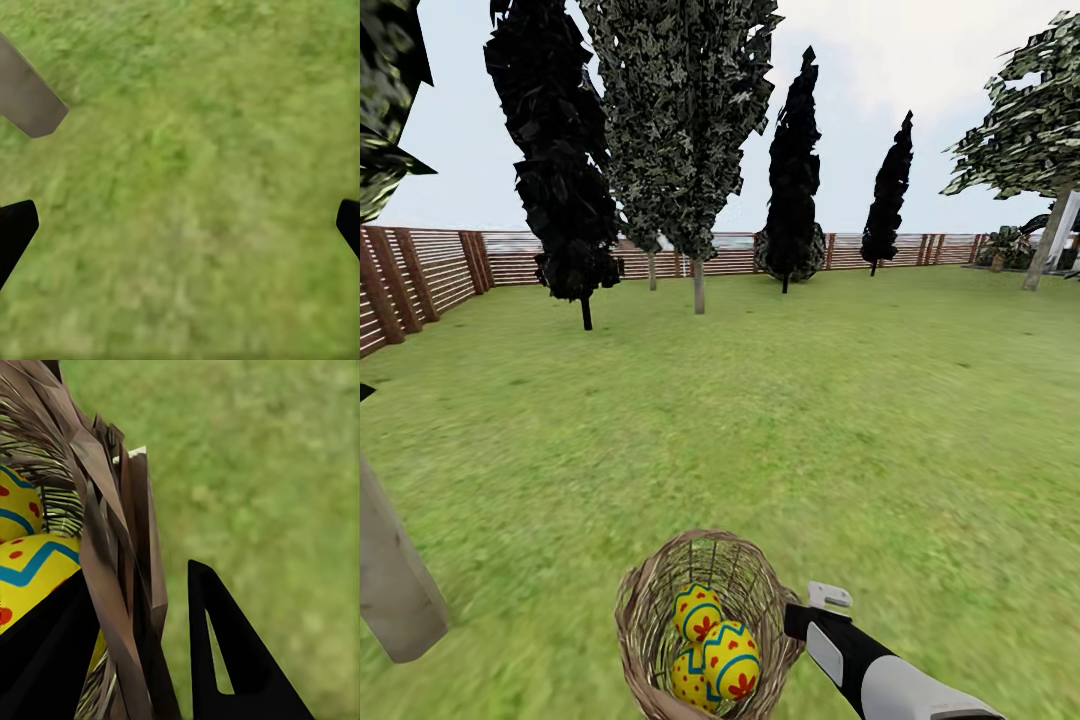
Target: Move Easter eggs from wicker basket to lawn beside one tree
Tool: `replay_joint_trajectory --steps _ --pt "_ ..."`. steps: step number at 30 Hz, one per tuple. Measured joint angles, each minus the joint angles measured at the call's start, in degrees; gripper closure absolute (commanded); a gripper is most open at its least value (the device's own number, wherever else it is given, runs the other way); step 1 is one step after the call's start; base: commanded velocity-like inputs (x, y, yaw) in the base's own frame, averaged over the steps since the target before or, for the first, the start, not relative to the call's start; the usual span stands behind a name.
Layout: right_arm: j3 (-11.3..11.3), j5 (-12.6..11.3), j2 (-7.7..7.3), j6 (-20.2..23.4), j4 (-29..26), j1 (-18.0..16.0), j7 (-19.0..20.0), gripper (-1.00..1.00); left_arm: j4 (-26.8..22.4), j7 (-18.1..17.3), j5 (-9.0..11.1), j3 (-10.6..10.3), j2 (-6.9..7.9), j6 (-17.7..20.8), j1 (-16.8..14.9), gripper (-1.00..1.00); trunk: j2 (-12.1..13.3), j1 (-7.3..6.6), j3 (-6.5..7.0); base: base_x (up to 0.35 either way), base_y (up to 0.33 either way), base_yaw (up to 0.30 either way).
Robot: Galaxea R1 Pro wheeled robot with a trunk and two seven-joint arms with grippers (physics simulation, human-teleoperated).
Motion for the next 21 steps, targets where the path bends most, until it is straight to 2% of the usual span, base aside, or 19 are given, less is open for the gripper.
replay_joint_trajectory --steps 16,21 --pt "0.0 0.0 0.00 0.0 0.0 0.0 0.0 1.00 -0.4 -0.3 0.2 0.2 -0.01 -0.2 0.2 -1.00 -6.4 3.52 -2.87 0.000 0.000 0.000" --pt "0.1 0.0 0.08 0.0 0.0 0.0 0.0 1.00 2.1 -0.3 0.1 0.3 0.00 -1.2 0.2 -1.00 -8.4 4.61 -3.77 0.000 0.000 0.000"
